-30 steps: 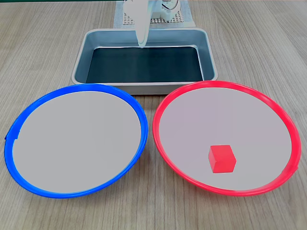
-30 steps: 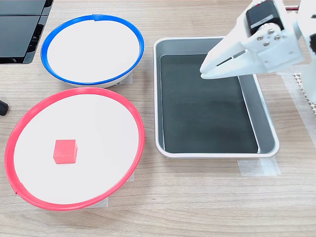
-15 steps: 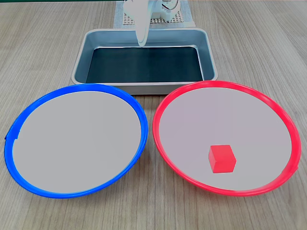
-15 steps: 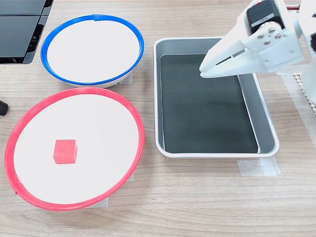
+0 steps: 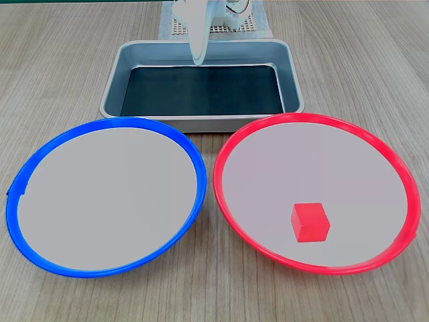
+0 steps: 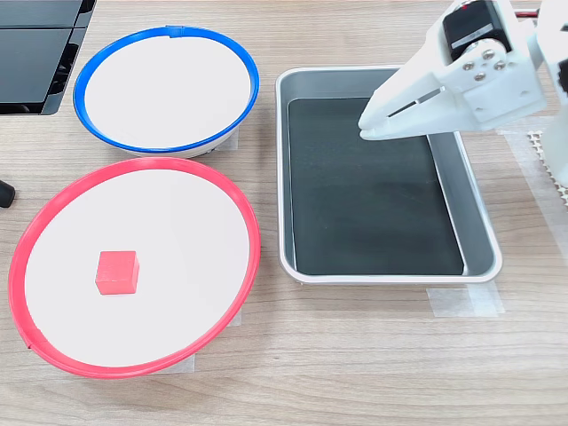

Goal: Move a red block from tray to red dish

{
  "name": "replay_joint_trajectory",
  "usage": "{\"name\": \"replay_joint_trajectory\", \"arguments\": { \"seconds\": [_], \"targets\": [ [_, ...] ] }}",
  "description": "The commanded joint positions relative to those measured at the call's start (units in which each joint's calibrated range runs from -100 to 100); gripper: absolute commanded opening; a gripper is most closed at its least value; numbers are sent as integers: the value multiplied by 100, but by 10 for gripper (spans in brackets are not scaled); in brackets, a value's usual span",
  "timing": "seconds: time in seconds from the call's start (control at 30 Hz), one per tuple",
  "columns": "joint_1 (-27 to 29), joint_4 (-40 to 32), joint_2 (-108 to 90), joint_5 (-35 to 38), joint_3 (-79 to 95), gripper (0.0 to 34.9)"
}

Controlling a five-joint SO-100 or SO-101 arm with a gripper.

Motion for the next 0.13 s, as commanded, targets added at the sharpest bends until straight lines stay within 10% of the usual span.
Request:
{"name": "replay_joint_trajectory", "arguments": {
  "seconds": [0.0,0.1],
  "targets": [
    [-35,19,-26,-5,0,3],
    [-35,19,-26,-5,0,3]
  ]
}}
